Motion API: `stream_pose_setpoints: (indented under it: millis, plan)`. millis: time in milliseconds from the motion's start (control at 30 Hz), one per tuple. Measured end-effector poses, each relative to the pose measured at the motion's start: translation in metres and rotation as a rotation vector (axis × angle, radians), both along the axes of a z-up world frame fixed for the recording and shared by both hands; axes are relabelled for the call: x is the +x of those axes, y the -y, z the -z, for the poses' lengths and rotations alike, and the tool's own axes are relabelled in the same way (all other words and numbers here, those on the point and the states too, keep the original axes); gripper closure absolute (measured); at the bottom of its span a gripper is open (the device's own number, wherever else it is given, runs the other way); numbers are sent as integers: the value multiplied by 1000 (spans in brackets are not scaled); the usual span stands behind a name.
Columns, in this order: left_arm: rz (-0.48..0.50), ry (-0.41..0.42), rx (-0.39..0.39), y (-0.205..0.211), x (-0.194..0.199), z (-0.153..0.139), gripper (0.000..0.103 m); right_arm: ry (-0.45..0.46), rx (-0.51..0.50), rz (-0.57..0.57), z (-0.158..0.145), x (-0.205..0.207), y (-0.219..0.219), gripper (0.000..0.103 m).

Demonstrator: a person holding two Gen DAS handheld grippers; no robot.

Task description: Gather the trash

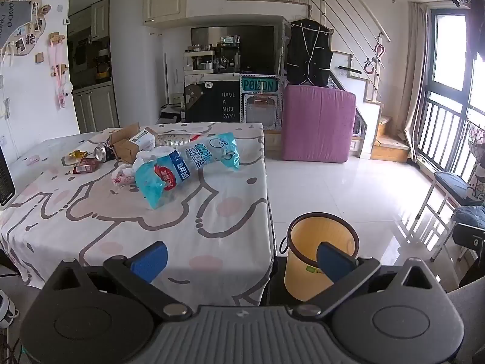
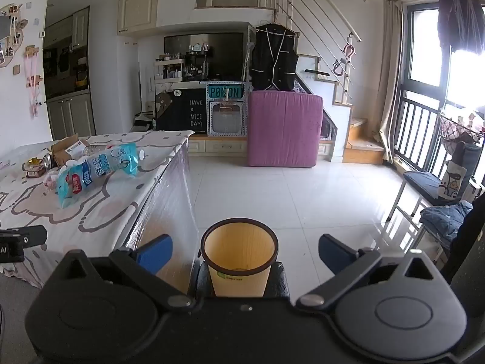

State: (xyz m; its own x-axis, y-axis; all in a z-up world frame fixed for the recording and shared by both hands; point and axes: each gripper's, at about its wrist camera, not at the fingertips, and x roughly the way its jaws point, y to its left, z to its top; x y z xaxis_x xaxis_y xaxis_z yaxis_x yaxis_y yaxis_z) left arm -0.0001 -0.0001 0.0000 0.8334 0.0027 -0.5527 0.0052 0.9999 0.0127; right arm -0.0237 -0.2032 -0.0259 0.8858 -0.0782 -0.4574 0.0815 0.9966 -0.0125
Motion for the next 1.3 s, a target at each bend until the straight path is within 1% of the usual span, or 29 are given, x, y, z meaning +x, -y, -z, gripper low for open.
stream_pose_setpoints:
  millis: [1167, 1300]
  plan:
    - [1, -1, -2, 0, 0, 0, 0, -1, 3, 8, 1, 6, 4, 0]
    - [1, -2, -2, 0, 0, 0, 0, -1, 3, 9, 0, 1, 5, 0]
